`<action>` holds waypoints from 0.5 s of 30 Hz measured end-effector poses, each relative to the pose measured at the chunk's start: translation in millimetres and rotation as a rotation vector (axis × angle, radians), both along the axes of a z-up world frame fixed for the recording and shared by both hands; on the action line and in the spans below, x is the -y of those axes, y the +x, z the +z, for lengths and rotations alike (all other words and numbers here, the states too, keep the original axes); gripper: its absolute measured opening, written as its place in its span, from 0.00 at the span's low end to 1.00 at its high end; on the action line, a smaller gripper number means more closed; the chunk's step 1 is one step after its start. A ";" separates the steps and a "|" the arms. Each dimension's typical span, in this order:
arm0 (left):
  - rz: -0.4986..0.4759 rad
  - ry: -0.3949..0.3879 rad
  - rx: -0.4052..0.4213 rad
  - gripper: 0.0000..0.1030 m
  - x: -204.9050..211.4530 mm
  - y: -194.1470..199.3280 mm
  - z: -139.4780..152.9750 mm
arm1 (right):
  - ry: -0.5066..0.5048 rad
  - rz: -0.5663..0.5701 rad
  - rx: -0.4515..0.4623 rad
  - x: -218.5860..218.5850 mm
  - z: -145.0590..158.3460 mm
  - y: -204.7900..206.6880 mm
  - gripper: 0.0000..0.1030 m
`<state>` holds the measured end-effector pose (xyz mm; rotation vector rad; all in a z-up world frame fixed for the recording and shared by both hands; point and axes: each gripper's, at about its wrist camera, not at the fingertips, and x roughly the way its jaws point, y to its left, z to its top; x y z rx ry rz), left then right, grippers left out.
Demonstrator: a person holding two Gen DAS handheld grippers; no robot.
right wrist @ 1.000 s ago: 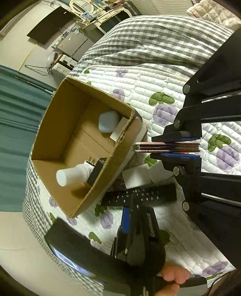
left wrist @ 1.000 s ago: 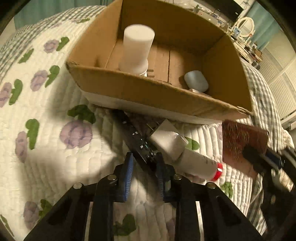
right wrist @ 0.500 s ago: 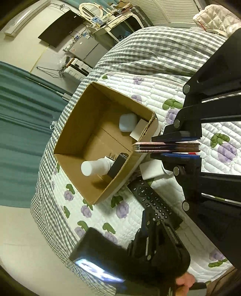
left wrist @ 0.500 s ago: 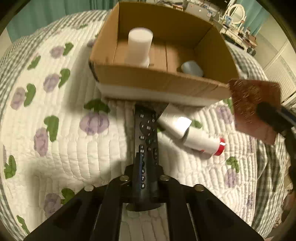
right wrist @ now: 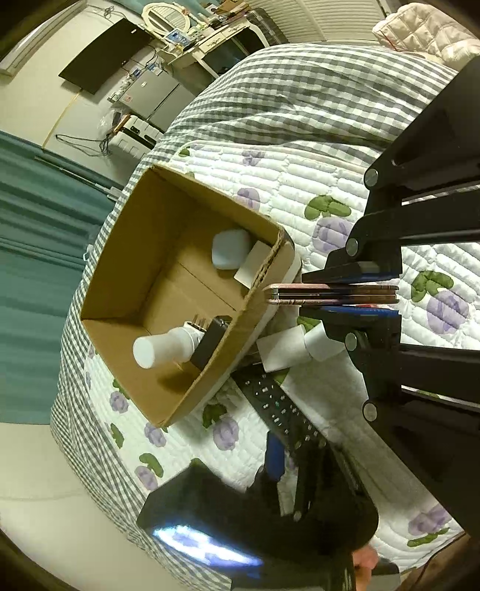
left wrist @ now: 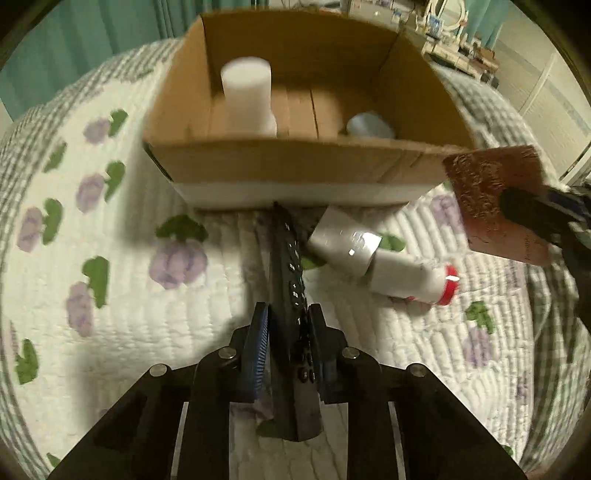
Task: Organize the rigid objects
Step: 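Carry the remote and pink card into the box and open both grippers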
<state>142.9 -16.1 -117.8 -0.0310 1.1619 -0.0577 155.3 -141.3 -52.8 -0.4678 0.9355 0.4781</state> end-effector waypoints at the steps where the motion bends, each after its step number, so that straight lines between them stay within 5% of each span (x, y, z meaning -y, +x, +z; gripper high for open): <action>1: -0.004 0.007 0.019 0.20 -0.3 -2.8 8.1 | 0.004 -0.002 0.005 0.6 2.6 0.0 0.09; 15: -0.079 0.056 0.313 0.17 0.6 30.0 147.6 | 0.121 -0.026 0.157 -6.3 87.1 20.0 0.09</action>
